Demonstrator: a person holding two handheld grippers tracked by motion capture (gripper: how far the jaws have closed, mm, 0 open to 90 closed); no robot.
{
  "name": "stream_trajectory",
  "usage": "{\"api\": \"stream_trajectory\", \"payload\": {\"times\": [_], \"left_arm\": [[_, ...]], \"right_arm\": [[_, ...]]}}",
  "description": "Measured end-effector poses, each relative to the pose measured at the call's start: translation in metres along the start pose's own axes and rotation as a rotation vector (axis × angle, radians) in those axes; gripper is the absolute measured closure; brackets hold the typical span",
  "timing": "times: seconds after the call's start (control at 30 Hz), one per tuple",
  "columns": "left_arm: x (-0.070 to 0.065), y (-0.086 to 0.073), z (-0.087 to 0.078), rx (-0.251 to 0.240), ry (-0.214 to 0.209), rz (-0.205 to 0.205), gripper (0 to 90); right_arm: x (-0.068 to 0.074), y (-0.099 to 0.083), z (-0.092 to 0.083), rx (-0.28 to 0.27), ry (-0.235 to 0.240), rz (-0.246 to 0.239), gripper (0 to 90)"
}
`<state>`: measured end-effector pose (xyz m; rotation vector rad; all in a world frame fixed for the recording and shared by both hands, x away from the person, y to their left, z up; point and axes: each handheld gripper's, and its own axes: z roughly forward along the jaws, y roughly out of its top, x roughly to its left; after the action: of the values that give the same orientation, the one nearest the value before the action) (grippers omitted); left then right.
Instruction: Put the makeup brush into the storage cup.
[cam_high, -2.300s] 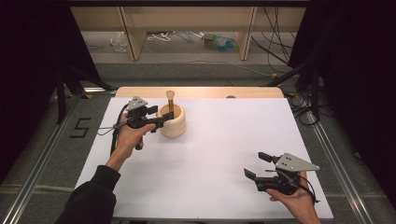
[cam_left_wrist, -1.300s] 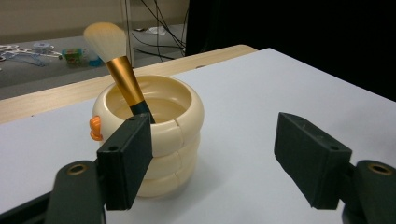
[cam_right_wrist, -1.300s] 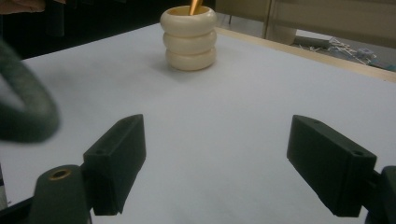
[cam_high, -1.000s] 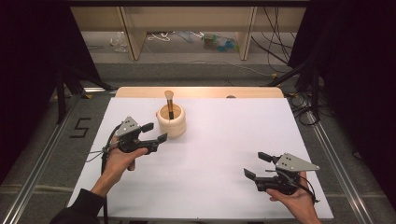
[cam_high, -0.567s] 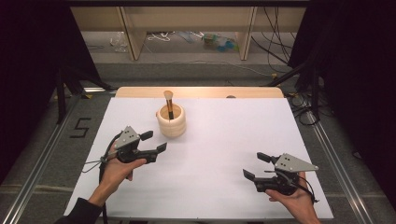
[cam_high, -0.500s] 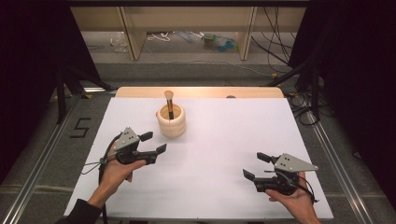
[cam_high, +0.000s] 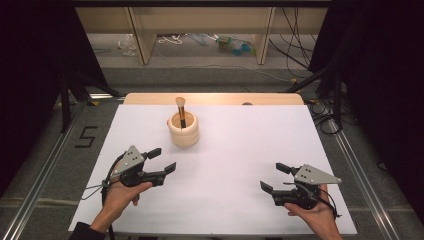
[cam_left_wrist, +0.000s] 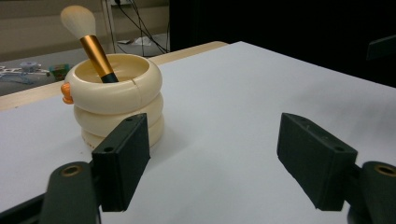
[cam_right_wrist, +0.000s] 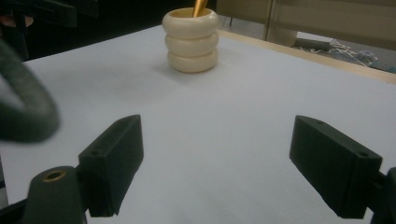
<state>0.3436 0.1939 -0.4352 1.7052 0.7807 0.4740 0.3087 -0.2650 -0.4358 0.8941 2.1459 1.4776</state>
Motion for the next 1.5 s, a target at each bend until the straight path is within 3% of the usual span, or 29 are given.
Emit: {"api": "stream_trajectory", "payload": {"times": [0.03, 0.27, 0.63, 0.77, 0.83, 0.87, 1.03, 1.5], "left_arm": [[-0.001, -0.001, -0.001, -0.004, 0.001, -0.017, 25.7], [-0.002, -0.004, -0.007, -0.014, 0.004, -0.019, 25.4], [-0.009, -0.009, -0.017, -0.008, -0.011, -0.013, 23.5], [-0.012, -0.011, -0.018, 0.002, -0.010, 0.014, 23.2], [-0.014, -0.012, -0.019, 0.001, -0.008, -0.002, 23.2], [-0.013, -0.012, -0.019, 0.003, -0.014, 0.012, 23.2], [-0.011, -0.014, -0.020, -0.009, -0.010, -0.013, 23.1], [-0.011, -0.014, -0.022, -0.001, -0.007, -0.004, 22.9]], "right_arm": [[0.000, 0.000, 0.000, -0.001, 0.001, 0.000, 18.4], [0.001, 0.000, 0.001, 0.004, 0.001, 0.000, 17.8], [0.001, 0.001, 0.001, -0.008, -0.004, -0.002, 17.3], [0.001, 0.001, 0.002, -0.024, -0.009, -0.007, 17.3], [0.001, 0.000, 0.002, -0.020, -0.002, -0.001, 17.2], [0.002, 0.000, 0.003, -0.024, 0.003, 0.005, 17.2], [0.002, 0.000, 0.002, -0.019, 0.001, 0.008, 17.2], [0.001, 0.001, 0.001, -0.004, -0.006, 0.007, 17.0]]}}
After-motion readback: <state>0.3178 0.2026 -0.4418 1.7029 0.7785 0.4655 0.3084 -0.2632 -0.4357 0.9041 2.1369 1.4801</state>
